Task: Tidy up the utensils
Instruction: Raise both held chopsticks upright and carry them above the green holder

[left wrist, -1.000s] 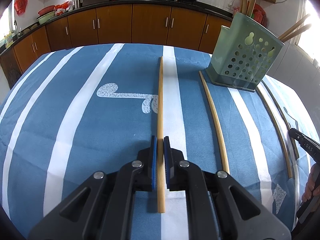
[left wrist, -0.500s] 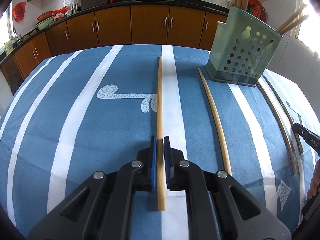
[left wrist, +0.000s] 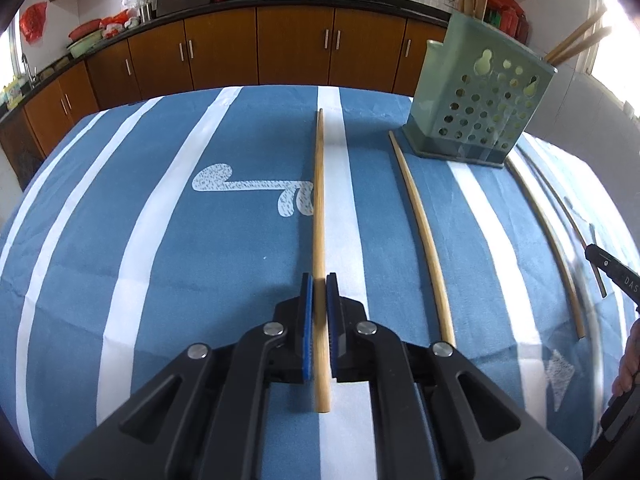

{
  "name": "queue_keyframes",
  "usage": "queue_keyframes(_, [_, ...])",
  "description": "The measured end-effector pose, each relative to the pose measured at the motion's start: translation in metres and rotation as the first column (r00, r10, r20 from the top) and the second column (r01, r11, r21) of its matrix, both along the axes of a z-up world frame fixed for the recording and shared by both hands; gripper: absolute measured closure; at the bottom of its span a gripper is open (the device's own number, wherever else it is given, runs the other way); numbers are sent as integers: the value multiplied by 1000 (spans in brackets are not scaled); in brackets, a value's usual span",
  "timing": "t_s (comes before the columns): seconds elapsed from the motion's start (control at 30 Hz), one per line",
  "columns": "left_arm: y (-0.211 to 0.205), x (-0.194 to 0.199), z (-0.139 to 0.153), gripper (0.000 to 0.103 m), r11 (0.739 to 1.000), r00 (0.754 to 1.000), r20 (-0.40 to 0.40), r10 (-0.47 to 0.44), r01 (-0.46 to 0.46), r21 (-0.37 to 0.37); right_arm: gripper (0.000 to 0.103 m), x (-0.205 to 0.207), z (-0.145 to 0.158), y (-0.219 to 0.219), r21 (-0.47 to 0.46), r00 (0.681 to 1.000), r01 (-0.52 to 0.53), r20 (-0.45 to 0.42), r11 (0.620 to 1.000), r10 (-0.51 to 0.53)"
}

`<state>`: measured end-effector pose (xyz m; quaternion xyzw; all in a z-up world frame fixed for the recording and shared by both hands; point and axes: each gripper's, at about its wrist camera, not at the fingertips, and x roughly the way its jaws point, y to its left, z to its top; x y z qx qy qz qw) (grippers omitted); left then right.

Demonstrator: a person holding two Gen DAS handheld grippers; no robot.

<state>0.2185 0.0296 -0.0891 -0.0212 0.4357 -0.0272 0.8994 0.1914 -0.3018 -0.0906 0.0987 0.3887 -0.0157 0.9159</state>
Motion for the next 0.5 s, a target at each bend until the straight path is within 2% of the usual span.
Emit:
queue_keyframes(0.27, [6, -14, 33, 95, 999, 996, 84, -1, 3, -32, 96, -18, 40, -13, 25, 991, 30, 132, 999, -33])
queue_keyframes(0.5, [11, -20, 77, 96, 998, 980, 199, 18, -5, -66, 96, -25, 73, -26, 41, 970, 60, 235, 997, -68])
